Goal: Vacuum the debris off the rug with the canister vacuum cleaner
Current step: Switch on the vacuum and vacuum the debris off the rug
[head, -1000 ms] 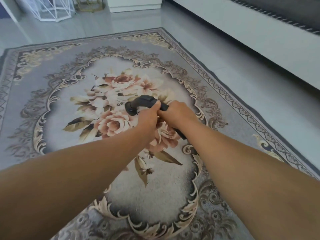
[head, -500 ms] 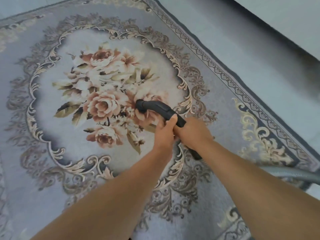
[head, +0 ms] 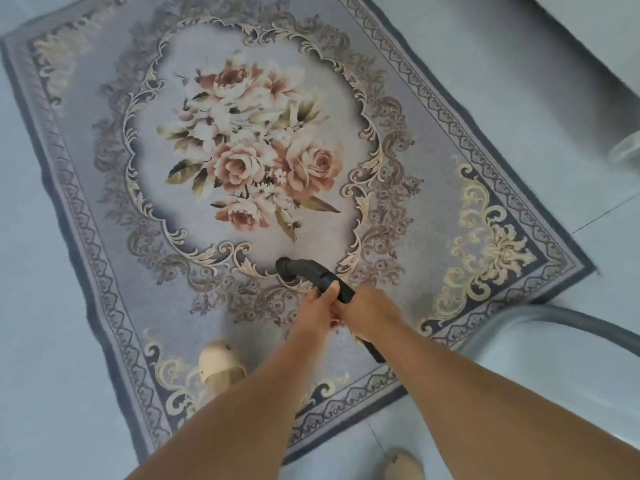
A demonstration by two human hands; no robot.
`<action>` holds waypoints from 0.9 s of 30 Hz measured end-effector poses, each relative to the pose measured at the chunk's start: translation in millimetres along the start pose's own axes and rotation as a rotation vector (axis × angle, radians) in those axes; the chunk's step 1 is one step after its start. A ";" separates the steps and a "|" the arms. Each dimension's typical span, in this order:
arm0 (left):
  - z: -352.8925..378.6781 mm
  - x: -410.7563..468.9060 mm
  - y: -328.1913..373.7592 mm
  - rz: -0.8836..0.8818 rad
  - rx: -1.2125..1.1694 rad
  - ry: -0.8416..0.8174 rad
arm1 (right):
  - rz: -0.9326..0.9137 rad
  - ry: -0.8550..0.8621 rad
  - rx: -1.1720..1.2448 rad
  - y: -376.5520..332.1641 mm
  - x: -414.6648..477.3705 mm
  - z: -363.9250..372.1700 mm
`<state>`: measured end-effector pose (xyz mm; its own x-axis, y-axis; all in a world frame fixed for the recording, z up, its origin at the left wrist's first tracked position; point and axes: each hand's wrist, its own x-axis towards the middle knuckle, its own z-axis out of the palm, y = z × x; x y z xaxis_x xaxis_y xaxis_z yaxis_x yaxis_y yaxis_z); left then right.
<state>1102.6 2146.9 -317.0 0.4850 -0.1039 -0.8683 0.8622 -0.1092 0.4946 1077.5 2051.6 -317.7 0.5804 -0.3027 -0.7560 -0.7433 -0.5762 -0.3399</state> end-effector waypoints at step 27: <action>-10.5 -83.4 -87.5 -0.086 0.283 -0.041 | 0.134 0.157 -0.259 61.0 -131.7 46.2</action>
<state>988.2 2175.5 -288.3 0.4009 -0.1213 -0.9081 0.8220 -0.3901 0.4150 940.3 2091.4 -264.8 0.5422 -0.4906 -0.6821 -0.7189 -0.6911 -0.0744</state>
